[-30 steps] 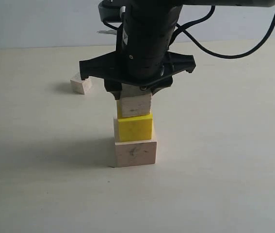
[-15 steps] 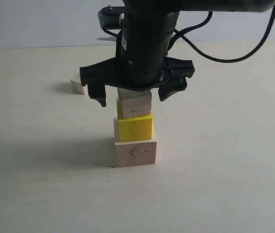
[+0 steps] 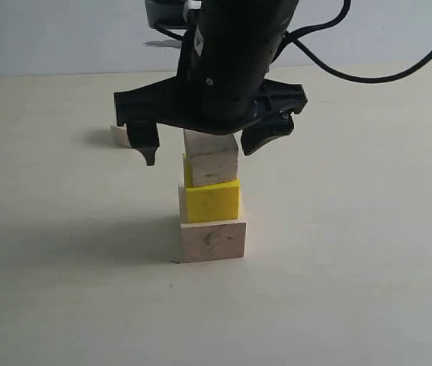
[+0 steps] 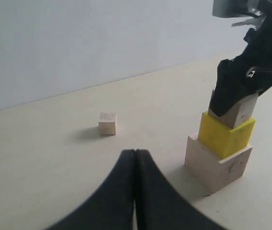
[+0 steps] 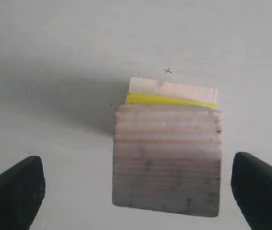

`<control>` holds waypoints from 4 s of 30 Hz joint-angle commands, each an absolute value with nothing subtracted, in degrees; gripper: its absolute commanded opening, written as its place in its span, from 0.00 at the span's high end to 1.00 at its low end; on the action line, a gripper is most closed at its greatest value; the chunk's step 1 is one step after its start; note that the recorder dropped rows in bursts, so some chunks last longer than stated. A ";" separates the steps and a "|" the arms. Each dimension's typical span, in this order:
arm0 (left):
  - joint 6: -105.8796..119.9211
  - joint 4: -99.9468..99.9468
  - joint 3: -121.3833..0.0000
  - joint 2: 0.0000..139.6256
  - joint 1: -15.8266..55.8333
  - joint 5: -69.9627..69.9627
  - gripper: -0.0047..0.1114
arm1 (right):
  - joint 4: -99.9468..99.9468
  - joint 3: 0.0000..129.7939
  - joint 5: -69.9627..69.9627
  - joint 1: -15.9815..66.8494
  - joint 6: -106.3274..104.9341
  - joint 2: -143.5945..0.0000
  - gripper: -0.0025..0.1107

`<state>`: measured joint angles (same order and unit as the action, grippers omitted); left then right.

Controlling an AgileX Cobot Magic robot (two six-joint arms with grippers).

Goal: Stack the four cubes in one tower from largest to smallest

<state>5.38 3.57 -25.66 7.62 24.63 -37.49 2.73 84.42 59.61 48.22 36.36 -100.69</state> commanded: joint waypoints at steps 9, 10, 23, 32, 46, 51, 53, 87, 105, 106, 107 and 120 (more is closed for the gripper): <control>5.13 3.94 -25.51 7.05 24.51 -36.93 0.96 | 0.00 84.33 62.75 48.19 32.91 -100.30 0.09; 5.13 3.94 -25.51 7.05 24.51 -36.93 0.96 | 0.00 84.33 63.38 48.19 32.91 -100.30 0.09; 5.01 3.94 -25.51 7.05 24.51 -36.93 0.96 | -4.56 84.33 63.70 48.19 29.96 -100.30 0.09; 5.01 3.94 -25.51 7.05 24.51 -36.93 0.96 | -2.95 84.33 63.72 48.19 29.96 -100.30 0.09; 5.01 3.94 -25.51 7.05 24.51 -36.93 0.96 | 6.46 84.33 65.28 48.19 29.55 -91.58 0.09; 5.01 3.94 -25.51 7.05 24.51 -36.93 0.96 | 11.97 84.33 68.01 48.19 29.55 -85.86 0.10; 5.01 3.94 -25.51 7.05 24.51 -36.93 0.96 | 13.93 84.33 69.58 48.19 29.55 -83.89 0.10; 4.76 3.94 -25.51 7.05 24.51 -37.18 0.96 | 24.64 60.92 65.63 48.19 23.72 -46.55 0.38; 1.07 4.08 -25.68 30.05 24.51 -34.03 0.96 | 27.48 51.16 56.63 48.19 23.96 -33.07 0.98; 1.07 4.08 -26.36 32.54 24.51 -33.73 0.96 | 27.78 50.56 55.95 48.19 23.96 -32.37 0.98; 1.07 4.16 -28.20 37.61 24.51 -33.62 0.96 | 28.57 49.37 54.87 48.19 23.96 -31.08 0.98; 1.25 6.56 -61.54 86.00 24.51 -42.95 0.96 | 31.03 37.50 42.52 48.19 25.66 -25.45 0.98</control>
<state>1.50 7.07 -57.09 80.74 24.63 -41.55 30.47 38.50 44.83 48.22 24.91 -25.85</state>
